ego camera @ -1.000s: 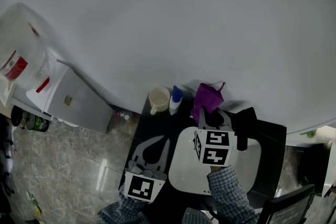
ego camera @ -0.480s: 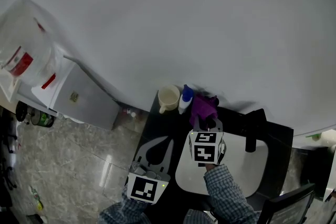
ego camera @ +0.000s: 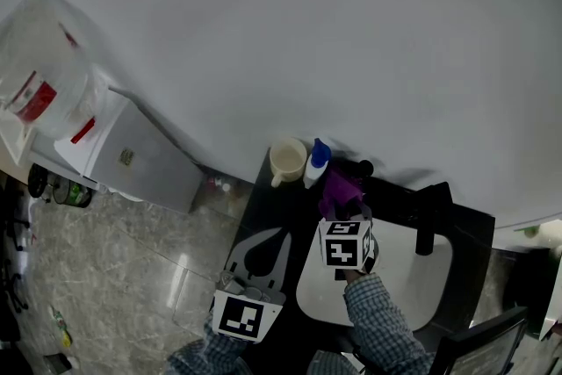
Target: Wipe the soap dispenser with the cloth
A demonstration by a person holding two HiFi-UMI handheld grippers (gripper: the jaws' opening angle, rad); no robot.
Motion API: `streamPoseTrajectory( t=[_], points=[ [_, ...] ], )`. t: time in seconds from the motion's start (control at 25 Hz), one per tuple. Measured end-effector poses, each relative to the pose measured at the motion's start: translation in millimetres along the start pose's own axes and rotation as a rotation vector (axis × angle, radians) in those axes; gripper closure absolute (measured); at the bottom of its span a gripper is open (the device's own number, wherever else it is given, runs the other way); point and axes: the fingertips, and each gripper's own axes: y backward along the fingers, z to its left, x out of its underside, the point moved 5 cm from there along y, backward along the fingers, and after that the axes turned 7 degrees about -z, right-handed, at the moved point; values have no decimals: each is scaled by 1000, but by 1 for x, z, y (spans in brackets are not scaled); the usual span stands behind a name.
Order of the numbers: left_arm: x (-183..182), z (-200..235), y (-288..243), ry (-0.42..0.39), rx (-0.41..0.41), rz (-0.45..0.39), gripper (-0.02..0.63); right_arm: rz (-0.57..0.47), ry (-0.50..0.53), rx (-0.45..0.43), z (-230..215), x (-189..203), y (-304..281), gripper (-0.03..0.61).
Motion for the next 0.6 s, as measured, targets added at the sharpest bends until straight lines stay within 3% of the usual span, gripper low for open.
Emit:
streamPoseTrajectory(
  t=[0.44, 0.6],
  points=[
    [-4, -6, -7, 12, 15, -23, 612, 27, -15, -43, 0, 25, 30, 497],
    [-8, -8, -12, 7, 27, -33, 612, -30, 58, -48, -1, 19, 56, 497]
  ],
)
